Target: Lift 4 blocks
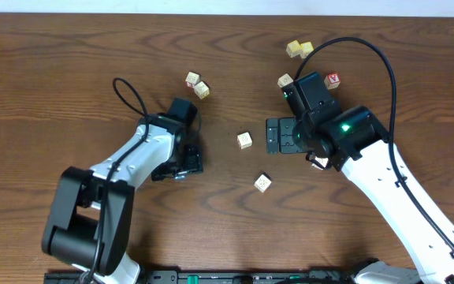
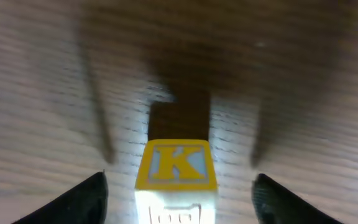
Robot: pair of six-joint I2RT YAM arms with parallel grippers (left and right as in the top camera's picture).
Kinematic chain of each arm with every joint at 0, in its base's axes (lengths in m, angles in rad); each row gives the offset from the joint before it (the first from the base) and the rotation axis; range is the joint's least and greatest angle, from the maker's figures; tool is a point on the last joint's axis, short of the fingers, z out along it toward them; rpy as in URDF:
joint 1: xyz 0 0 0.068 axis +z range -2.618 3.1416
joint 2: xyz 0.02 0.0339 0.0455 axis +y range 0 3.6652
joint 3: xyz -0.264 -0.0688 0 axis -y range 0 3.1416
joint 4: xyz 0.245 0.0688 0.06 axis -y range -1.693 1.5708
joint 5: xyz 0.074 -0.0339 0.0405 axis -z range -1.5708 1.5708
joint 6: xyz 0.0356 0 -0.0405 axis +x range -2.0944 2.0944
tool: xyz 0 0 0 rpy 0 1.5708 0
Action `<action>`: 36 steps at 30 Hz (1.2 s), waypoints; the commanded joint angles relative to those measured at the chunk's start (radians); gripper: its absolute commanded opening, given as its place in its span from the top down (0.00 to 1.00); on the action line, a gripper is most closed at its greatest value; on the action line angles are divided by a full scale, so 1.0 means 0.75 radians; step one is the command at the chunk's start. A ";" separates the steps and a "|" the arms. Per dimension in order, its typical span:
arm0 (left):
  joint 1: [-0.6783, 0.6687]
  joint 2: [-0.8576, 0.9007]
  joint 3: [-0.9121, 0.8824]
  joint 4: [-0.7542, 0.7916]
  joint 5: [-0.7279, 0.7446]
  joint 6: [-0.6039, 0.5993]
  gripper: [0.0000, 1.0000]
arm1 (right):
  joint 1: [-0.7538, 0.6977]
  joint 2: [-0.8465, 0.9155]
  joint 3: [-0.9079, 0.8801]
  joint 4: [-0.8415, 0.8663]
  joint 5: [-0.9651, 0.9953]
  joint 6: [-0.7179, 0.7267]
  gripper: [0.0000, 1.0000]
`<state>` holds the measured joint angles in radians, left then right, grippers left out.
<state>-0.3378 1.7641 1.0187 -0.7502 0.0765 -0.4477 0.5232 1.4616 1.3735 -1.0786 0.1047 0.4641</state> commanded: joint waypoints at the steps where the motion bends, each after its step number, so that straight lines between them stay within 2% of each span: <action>1: -0.003 0.020 0.013 0.001 0.004 0.012 0.30 | 0.008 0.002 0.007 0.005 0.026 0.018 0.01; 5: -0.003 0.028 0.012 0.023 0.003 0.028 0.31 | 0.008 0.002 0.007 0.014 0.031 0.018 0.01; 10: -0.003 0.028 0.012 0.071 0.003 0.062 0.39 | 0.008 0.002 0.007 0.021 0.031 0.017 0.01; 14: -0.003 0.028 0.011 0.070 0.003 0.062 0.53 | 0.008 0.002 0.007 0.022 0.035 0.013 0.01; 17: -0.003 0.028 0.010 0.064 0.003 0.062 0.53 | 0.008 0.002 0.007 0.023 0.035 0.013 0.01; 26: -0.003 0.028 0.010 0.050 0.075 0.076 0.67 | 0.008 0.002 0.007 0.022 0.035 0.013 0.01; 29: -0.012 0.028 0.010 0.056 0.124 0.126 0.69 | 0.008 0.002 0.007 0.022 0.036 0.013 0.01; 36: -0.085 0.028 0.010 0.099 0.134 0.121 0.70 | 0.008 0.002 0.007 0.022 0.070 0.014 0.01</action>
<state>-0.3695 1.7748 1.0187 -0.6907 0.1543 -0.3687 0.5232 1.4616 1.3735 -1.0615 0.1249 0.4637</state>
